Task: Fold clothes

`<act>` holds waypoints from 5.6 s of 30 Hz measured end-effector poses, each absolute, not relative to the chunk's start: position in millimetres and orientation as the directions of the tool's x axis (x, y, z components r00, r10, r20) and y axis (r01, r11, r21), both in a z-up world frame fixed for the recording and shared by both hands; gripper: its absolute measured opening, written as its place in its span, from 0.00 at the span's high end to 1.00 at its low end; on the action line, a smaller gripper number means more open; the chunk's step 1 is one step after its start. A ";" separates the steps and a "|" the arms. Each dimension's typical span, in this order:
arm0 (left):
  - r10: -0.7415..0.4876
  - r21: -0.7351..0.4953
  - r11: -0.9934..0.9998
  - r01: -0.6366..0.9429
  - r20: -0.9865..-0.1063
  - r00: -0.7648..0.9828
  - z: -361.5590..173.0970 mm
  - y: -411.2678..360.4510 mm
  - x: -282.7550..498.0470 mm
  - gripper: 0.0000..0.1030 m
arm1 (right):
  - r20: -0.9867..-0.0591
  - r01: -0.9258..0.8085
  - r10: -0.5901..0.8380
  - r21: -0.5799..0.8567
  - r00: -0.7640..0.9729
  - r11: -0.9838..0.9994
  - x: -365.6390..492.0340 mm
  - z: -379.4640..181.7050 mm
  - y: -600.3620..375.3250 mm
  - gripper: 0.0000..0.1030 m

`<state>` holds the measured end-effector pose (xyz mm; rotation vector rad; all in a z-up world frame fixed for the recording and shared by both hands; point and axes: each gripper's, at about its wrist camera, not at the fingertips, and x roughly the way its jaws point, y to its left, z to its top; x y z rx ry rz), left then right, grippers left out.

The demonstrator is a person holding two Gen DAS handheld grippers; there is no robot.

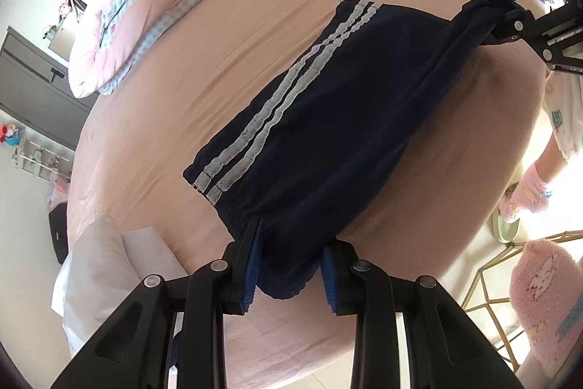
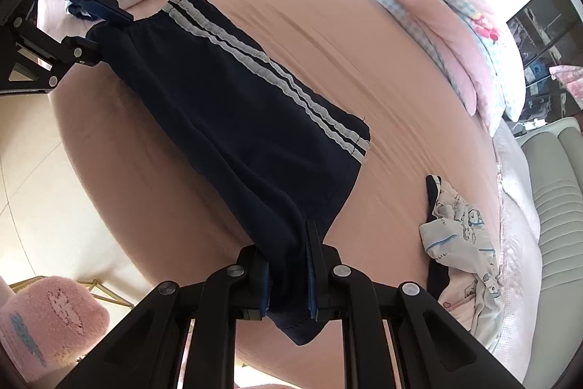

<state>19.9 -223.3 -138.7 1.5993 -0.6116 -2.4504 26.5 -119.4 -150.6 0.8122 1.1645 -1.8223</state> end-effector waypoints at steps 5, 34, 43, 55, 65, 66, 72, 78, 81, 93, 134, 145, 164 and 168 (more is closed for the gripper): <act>-0.356 0.425 -0.903 -0.064 -0.822 -0.444 -130.7 -229.0 13.7 0.74 | -0.825 0.872 -0.302 -0.403 -0.478 -0.278 17.4 -143.8 -121.3 0.88; -0.296 0.297 -0.953 0.064 -0.859 -0.417 -122.9 -279.6 -29.9 0.74 | -0.816 0.855 -0.317 -0.363 -0.484 -0.372 -45.5 -126.9 -164.1 0.88; -0.190 0.200 -0.980 0.006 -0.921 -0.340 -139.7 -301.8 -48.4 0.74 | -0.857 0.877 -0.297 -0.301 -0.421 -0.374 -68.6 -144.2 -183.3 0.88; -0.080 0.062 -0.995 0.083 -0.969 -0.234 -145.6 -338.6 -61.7 0.50 | -0.914 0.899 -0.277 -0.167 -0.295 -0.405 -96.1 -163.0 -193.4 0.87; -0.110 0.070 -0.985 0.156 -0.958 -0.266 -122.3 -348.7 -49.9 0.41 | -0.920 0.854 -0.343 0.018 -0.190 -0.521 -109.1 -151.2 -168.6 0.86; -0.111 0.069 -0.986 0.154 -0.953 -0.281 -118.7 -346.2 -48.4 0.40 | -0.917 0.845 -0.353 0.036 -0.184 -0.533 -109.4 -149.7 -164.9 0.86; -0.169 0.125 -0.981 0.149 -0.928 -0.331 -97.6 -344.0 -43.6 0.32 | -0.880 0.759 -0.447 0.177 -0.164 -0.627 -120.2 -143.1 -144.7 0.84; -0.162 0.070 -0.960 0.270 -0.927 -0.339 -106.6 -359.1 -42.8 0.32 | -0.837 0.693 -0.521 0.276 -0.168 -0.666 -139.2 -142.6 -151.6 0.84; -0.128 -0.002 -0.938 0.346 -0.928 -0.351 -108.7 -369.2 -37.9 0.32 | -0.844 0.691 -0.515 0.286 -0.146 -0.664 -140.5 -147.7 -158.5 0.84; -0.155 -0.109 -0.850 0.516 -0.884 -0.442 -89.6 -365.2 -17.7 0.31 | -0.769 0.592 -0.625 0.442 -0.137 -0.674 -170.4 -124.3 -130.5 0.35; 0.079 -0.554 -0.516 0.653 -0.790 -0.608 -170.4 -388.5 30.6 0.33 | -0.746 0.322 -0.666 0.624 -0.026 -0.712 -148.4 -202.0 -108.1 0.40; -0.092 -0.274 -0.681 0.679 -0.888 -0.451 -163.1 -378.9 7.0 0.51 | -0.869 0.562 -0.443 0.257 -0.222 -0.786 -141.1 -182.5 -138.6 0.73; -0.044 -0.480 -0.553 0.681 -0.800 -0.599 -143.9 -383.9 42.8 0.20 | -0.829 0.437 -0.534 0.424 -0.165 -0.793 -153.6 -175.3 -96.3 0.72; -0.039 -0.497 -0.526 0.690 -0.797 -0.603 -145.4 -378.8 47.2 0.13 | -0.810 0.392 -0.579 0.504 -0.093 -0.769 -147.9 -182.2 -84.1 0.65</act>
